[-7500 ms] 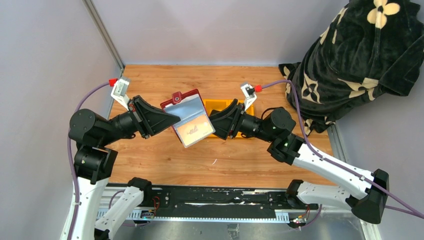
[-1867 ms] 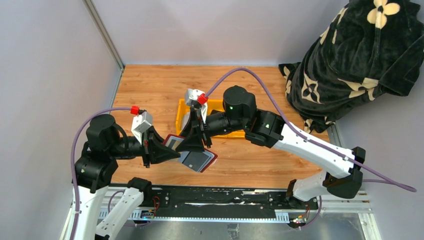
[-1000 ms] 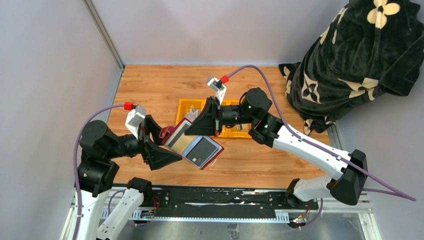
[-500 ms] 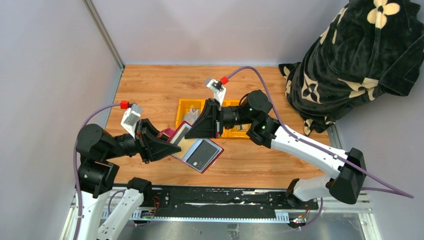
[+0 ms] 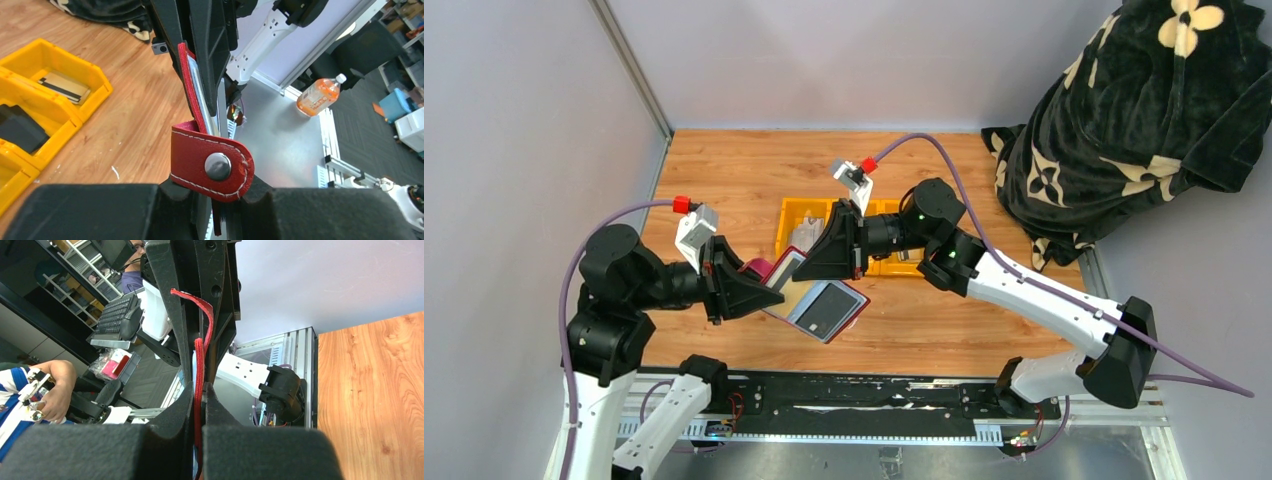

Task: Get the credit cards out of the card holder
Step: Remove the credit card from the card holder.

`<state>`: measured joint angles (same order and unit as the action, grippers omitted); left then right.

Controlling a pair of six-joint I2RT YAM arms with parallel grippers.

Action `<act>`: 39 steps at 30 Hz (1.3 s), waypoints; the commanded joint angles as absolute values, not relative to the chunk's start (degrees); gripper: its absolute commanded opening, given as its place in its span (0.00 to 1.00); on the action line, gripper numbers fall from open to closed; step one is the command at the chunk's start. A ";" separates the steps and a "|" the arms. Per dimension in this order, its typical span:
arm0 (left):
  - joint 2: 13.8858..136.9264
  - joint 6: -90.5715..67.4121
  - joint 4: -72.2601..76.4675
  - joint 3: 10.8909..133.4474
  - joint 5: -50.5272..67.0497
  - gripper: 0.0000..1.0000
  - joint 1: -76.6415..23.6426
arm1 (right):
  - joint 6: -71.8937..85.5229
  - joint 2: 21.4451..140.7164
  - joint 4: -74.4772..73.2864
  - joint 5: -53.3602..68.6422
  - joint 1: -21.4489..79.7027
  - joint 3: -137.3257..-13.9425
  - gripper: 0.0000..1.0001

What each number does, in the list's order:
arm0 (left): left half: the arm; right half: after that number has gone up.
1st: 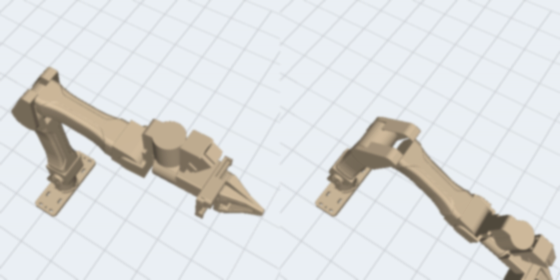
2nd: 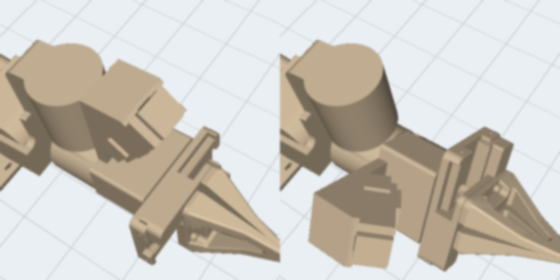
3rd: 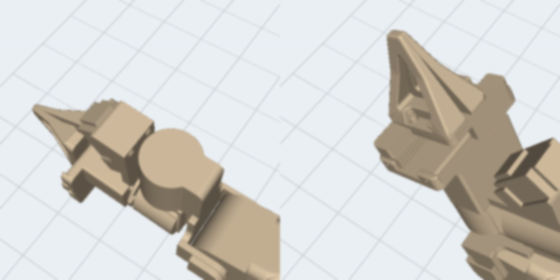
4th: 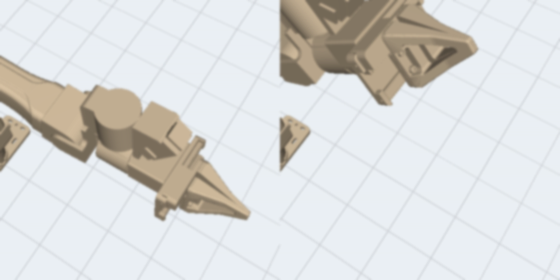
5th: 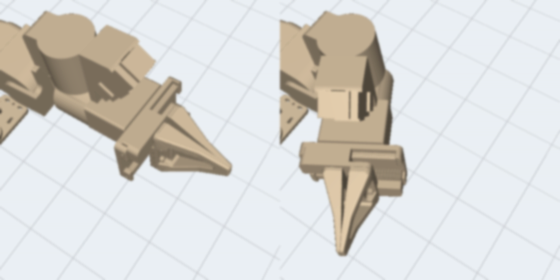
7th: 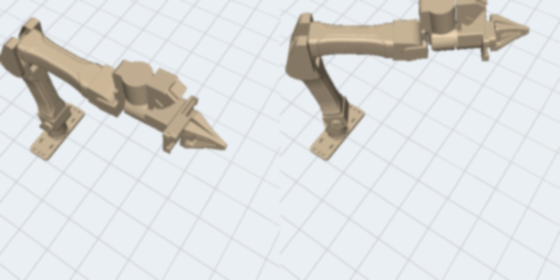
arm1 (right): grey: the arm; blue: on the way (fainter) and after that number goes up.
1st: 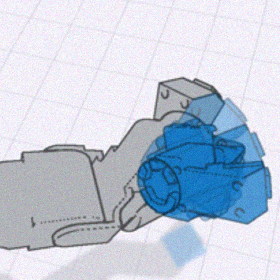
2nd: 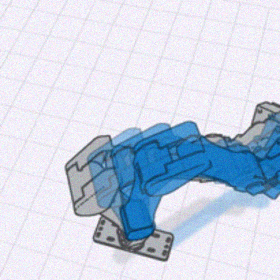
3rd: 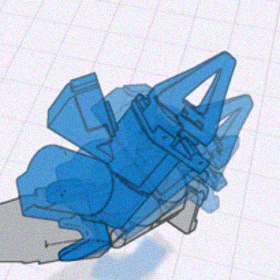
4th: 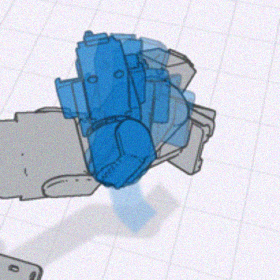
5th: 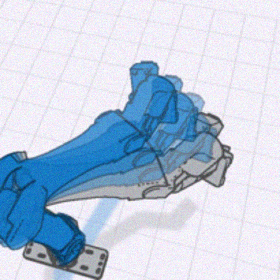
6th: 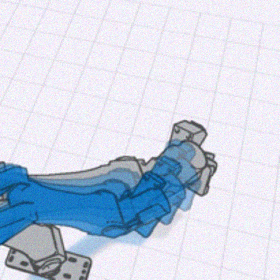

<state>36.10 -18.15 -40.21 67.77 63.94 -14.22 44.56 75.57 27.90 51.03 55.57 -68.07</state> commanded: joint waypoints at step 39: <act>28.49 -30.49 -27.91 56.17 66.59 0.26 -14.24 | 41.76 78.31 20.37 51.71 58.71 -75.30 0.00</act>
